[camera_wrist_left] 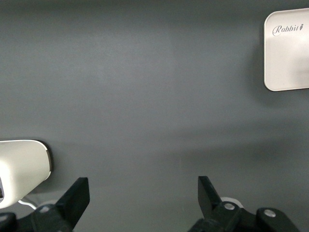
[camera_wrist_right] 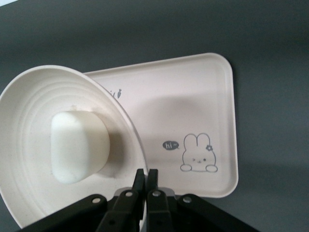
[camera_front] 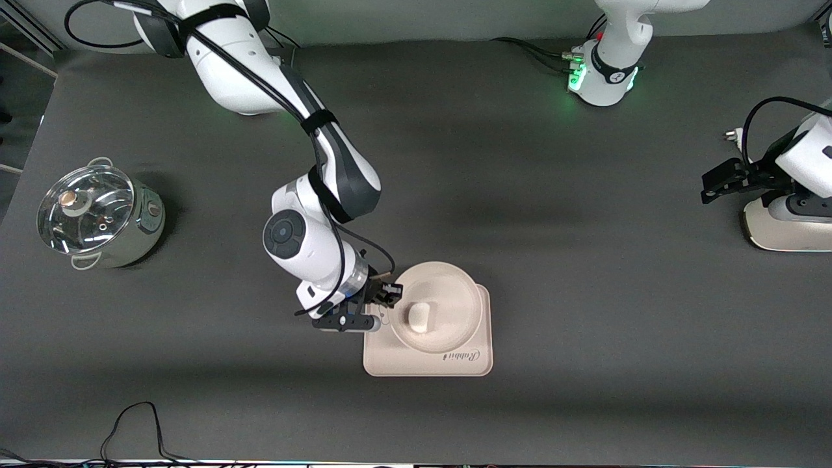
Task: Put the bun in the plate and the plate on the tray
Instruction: 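Carry the plate with the right gripper onto the Rabbit tray, then lower the plate onto the tray and open the right gripper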
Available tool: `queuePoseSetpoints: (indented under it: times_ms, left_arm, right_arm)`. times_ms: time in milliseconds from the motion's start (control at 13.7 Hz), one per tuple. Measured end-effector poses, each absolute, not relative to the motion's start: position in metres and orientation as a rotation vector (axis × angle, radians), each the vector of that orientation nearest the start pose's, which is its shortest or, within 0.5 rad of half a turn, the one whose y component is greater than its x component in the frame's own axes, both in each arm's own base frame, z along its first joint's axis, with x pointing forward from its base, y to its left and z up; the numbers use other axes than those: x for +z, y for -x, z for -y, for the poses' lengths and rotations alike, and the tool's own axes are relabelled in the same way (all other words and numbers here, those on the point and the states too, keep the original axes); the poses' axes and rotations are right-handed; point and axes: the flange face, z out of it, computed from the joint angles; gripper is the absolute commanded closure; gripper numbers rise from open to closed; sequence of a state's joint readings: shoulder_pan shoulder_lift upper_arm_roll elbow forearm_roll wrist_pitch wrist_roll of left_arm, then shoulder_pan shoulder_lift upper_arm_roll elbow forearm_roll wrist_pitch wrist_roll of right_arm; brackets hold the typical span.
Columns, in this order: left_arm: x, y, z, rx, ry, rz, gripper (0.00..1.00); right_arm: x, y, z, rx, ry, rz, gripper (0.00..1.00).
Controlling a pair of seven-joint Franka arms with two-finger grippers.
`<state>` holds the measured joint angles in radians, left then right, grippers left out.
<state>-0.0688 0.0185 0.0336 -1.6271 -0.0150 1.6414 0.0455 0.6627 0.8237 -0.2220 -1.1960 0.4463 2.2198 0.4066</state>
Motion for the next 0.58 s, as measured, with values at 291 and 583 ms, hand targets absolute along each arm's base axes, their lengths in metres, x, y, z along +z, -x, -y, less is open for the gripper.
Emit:
queuePoseSetpoints:
  times_ms: [291,583]
  left_arm:
    - [0.593,-0.565,0.022,0.007,3.153,-0.125,0.00]
    - [0.593,-0.565,0.022,0.008,3.153,-0.125,0.00]
  right_arm:
    - [0.254,-0.685,-0.386,-0.173,2.810,-0.238,1.00]
    - [0.193,-0.681,-0.385,-0.145,2.803,-0.302,1.00]
